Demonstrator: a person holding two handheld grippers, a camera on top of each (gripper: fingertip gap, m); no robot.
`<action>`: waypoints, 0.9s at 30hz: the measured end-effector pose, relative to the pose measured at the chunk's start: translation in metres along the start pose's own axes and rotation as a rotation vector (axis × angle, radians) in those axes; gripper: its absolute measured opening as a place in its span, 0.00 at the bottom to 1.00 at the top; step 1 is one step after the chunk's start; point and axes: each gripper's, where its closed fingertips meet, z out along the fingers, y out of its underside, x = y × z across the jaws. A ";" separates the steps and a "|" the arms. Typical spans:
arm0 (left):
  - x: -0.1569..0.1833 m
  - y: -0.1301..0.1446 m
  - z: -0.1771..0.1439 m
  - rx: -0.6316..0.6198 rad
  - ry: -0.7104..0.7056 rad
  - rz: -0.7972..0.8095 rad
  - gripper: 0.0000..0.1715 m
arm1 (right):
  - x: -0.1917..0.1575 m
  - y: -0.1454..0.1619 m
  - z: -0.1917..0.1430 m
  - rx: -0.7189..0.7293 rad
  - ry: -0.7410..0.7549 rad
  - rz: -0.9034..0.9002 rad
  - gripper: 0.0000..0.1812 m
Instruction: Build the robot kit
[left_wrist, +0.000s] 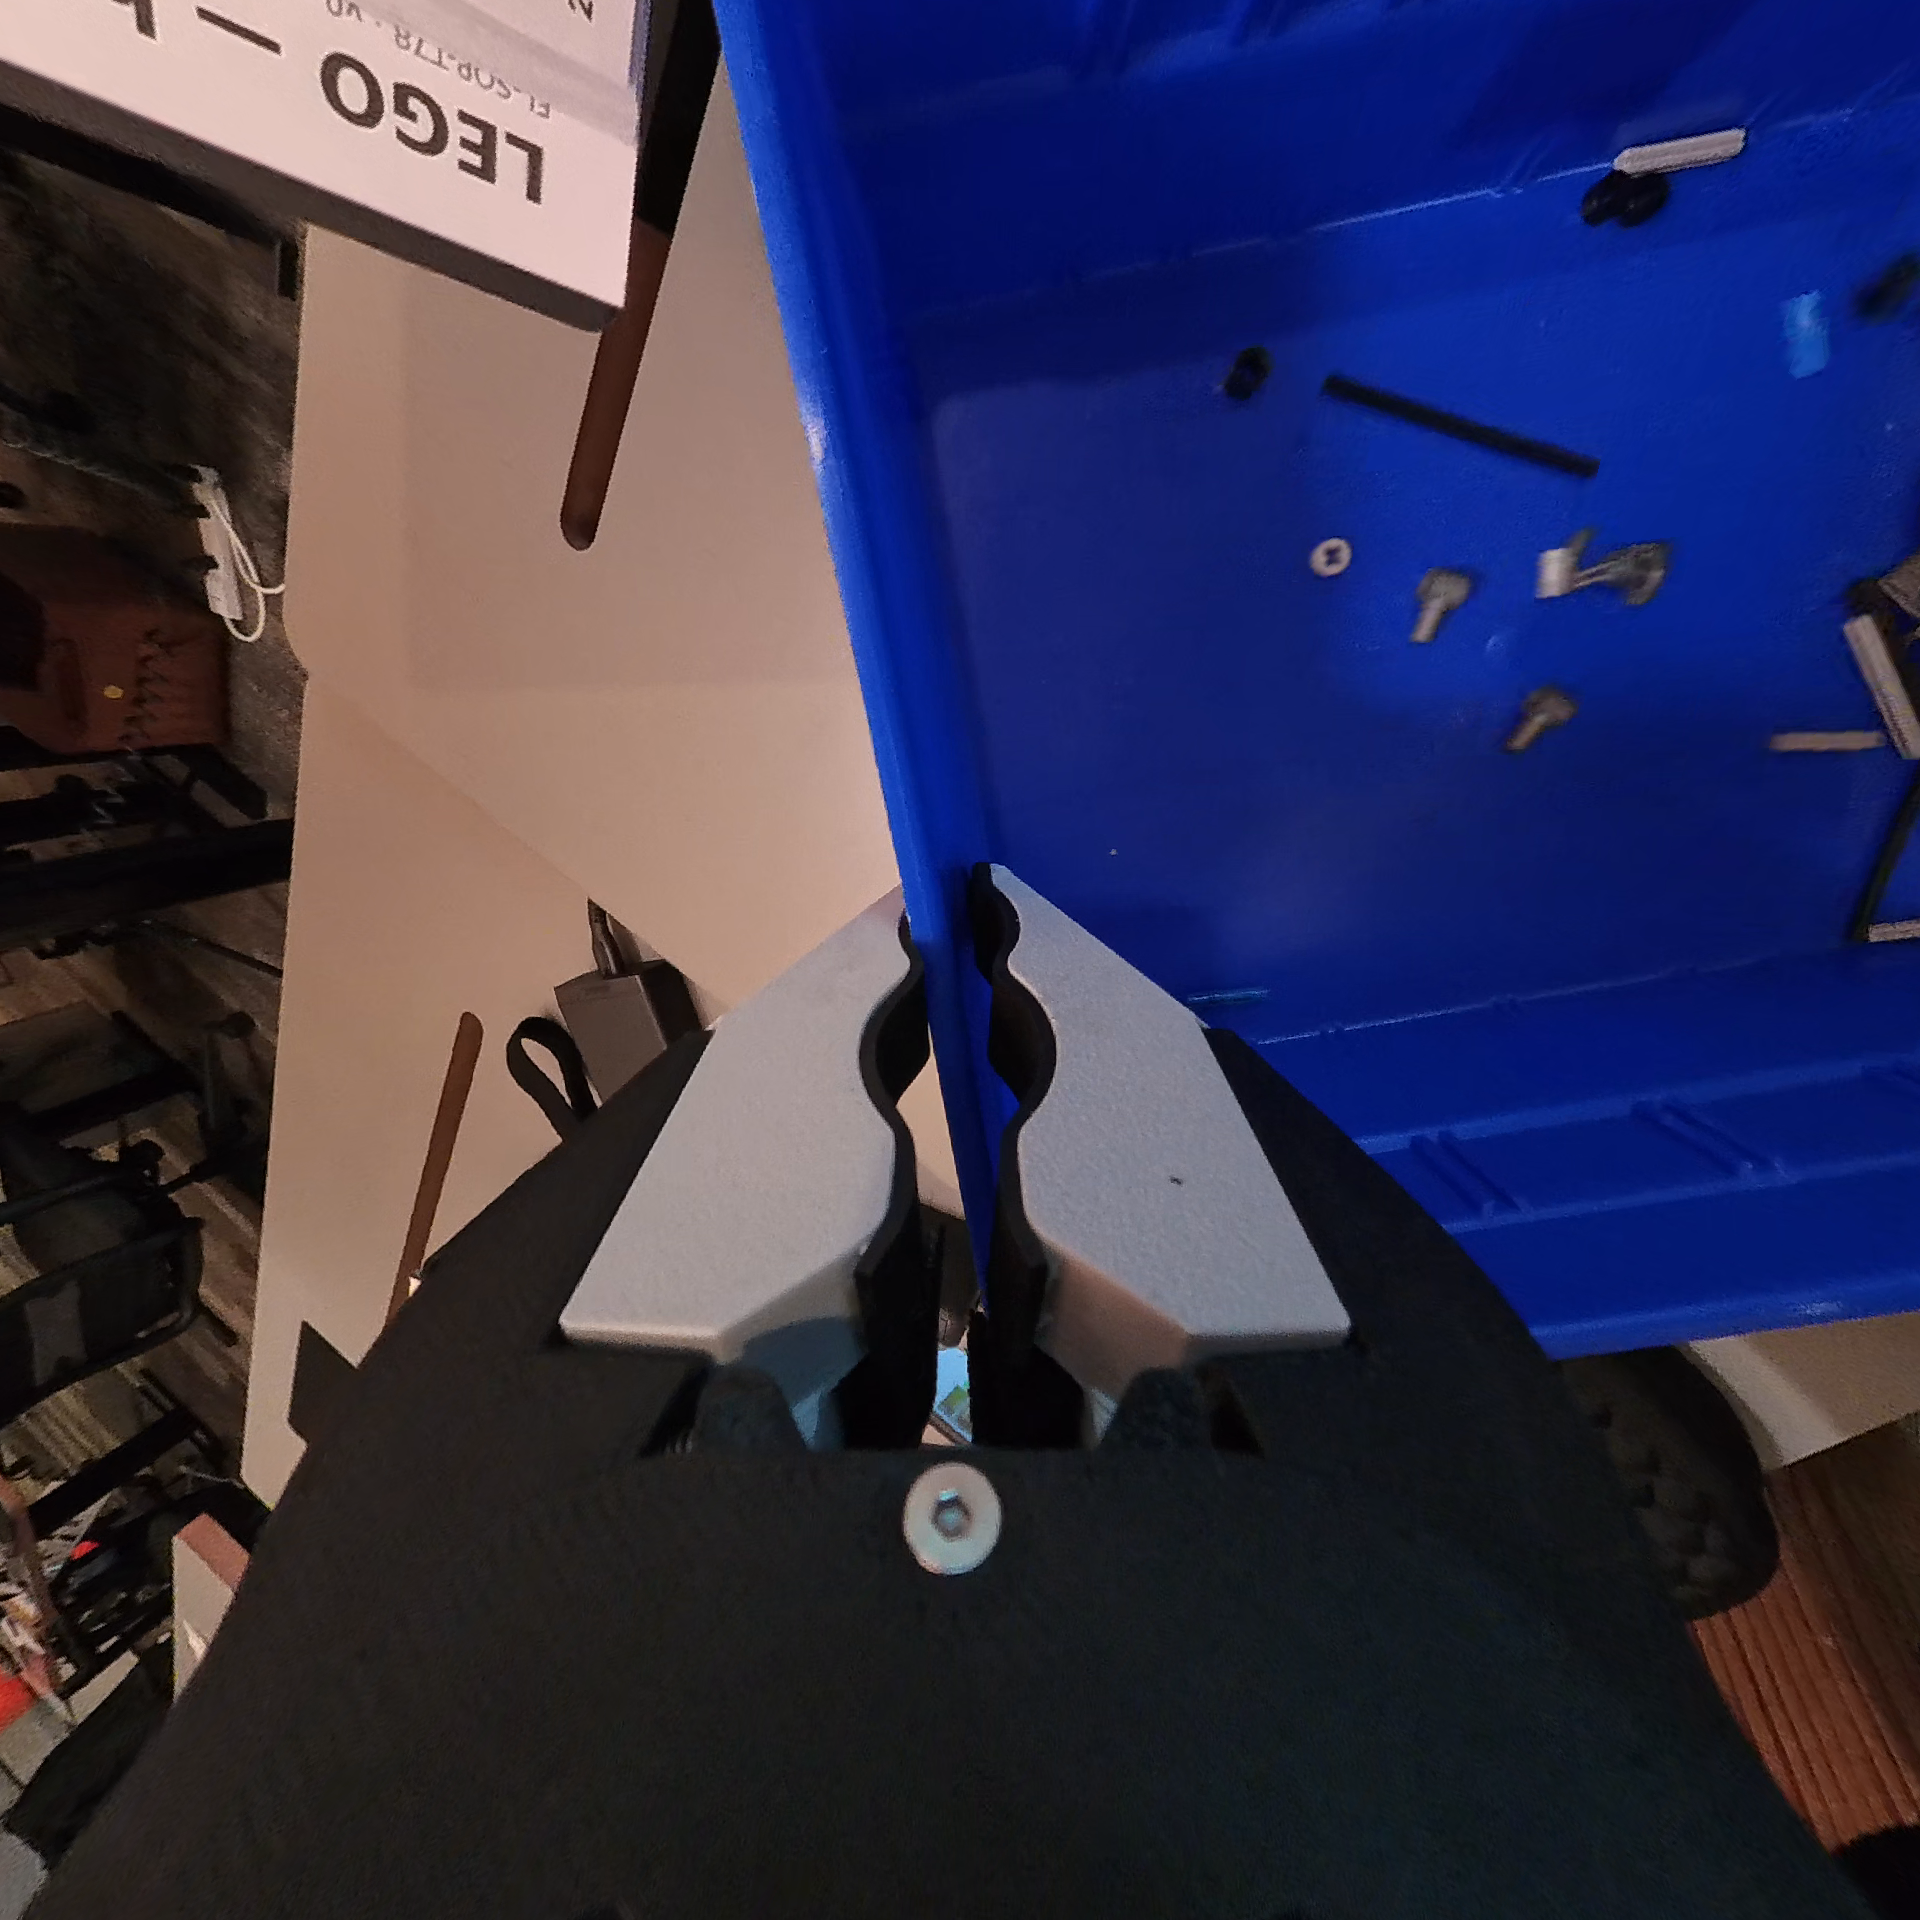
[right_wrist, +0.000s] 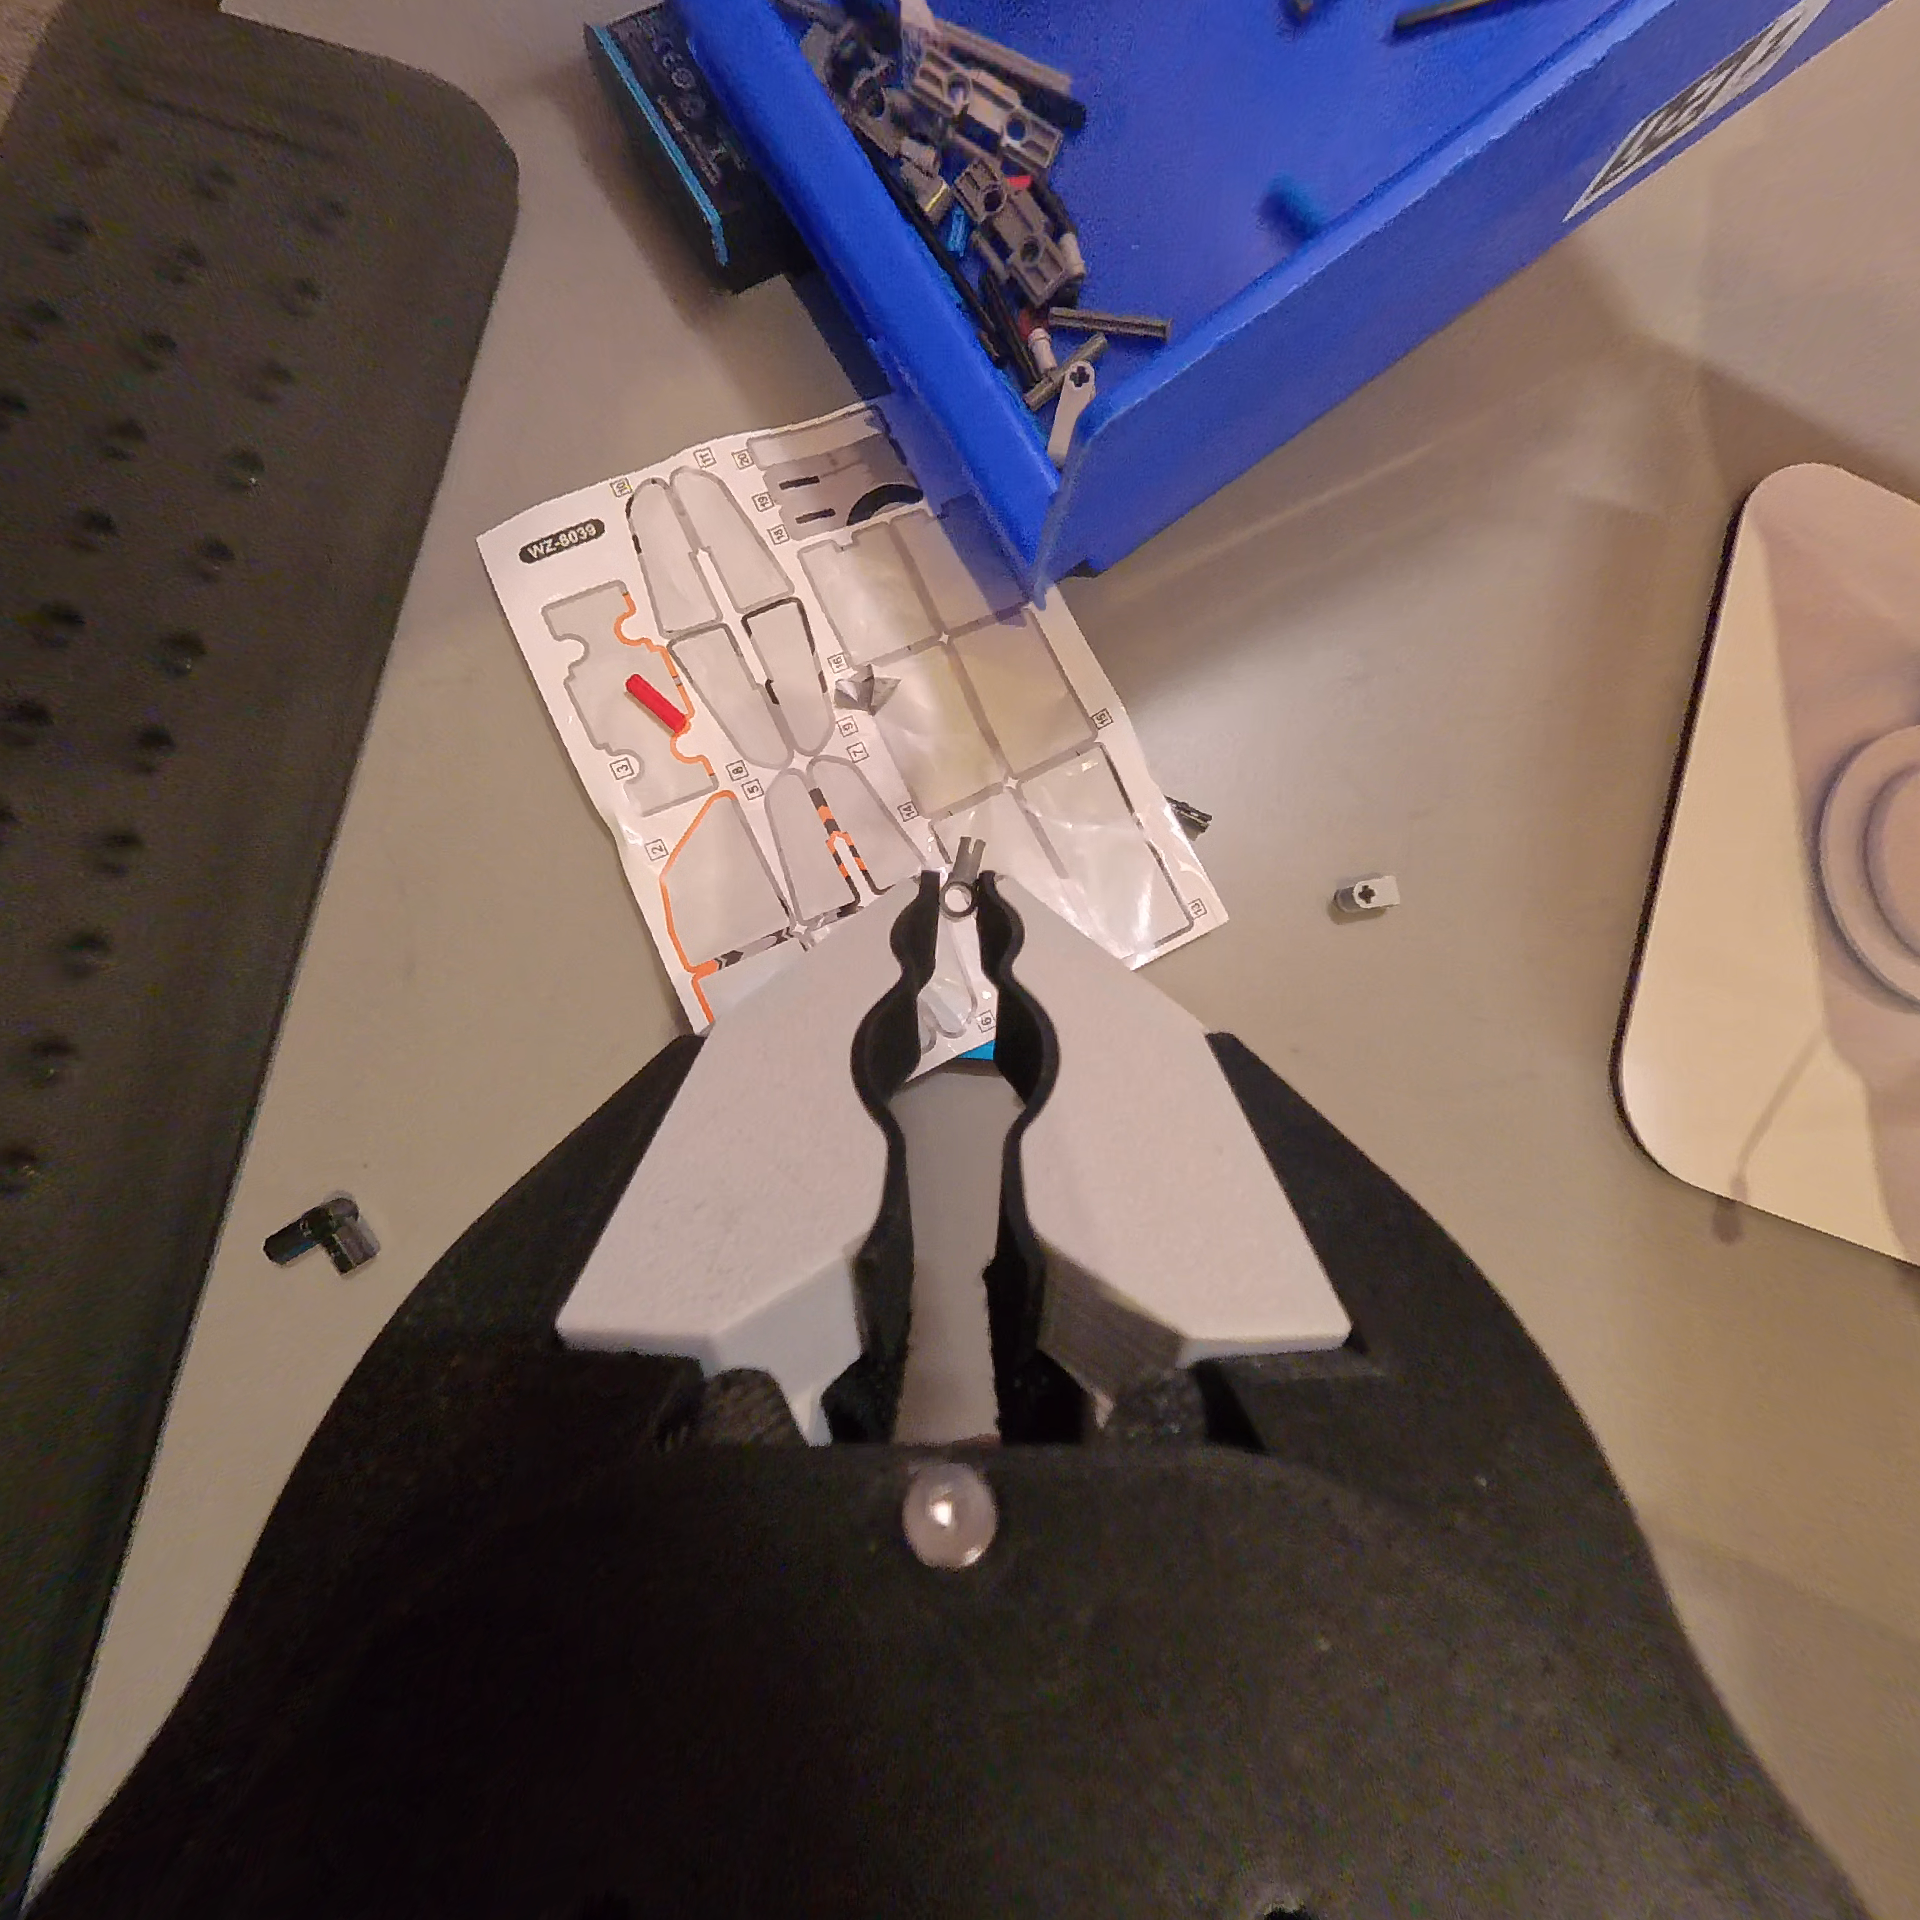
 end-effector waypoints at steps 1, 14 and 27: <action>0.000 -0.001 0.000 0.000 0.001 0.003 0.01 | 0.000 0.000 0.000 -0.001 -0.001 0.000 0.03; 0.004 -0.004 0.005 0.001 0.014 0.015 0.01 | 0.000 -0.005 -0.005 0.014 0.006 -0.011 0.03; 0.008 -0.009 0.008 0.009 0.027 0.027 0.01 | -0.007 -0.088 -0.027 0.212 -0.053 -0.106 0.03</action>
